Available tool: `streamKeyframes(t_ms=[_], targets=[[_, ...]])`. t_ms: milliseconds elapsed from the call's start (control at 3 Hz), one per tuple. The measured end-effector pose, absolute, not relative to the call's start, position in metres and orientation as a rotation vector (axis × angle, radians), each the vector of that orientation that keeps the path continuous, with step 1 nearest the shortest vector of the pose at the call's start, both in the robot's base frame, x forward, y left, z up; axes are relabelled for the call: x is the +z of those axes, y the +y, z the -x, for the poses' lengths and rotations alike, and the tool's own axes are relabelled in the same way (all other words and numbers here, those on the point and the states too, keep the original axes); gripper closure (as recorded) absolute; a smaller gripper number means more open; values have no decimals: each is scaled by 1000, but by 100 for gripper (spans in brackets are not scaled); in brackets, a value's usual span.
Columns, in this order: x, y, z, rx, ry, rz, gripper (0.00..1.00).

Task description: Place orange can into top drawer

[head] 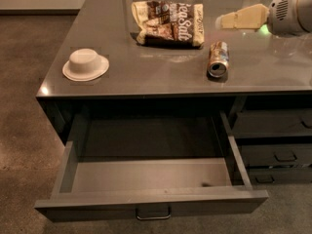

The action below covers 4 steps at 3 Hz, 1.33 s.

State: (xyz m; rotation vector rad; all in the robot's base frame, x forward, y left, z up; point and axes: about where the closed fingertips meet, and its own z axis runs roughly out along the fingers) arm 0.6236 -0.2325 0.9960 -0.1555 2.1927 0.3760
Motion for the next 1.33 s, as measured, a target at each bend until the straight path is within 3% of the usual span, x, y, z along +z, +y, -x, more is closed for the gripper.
streamKeyframes(t_ms=[1333], targets=[[955,-148,-681,193,2150,206,0]])
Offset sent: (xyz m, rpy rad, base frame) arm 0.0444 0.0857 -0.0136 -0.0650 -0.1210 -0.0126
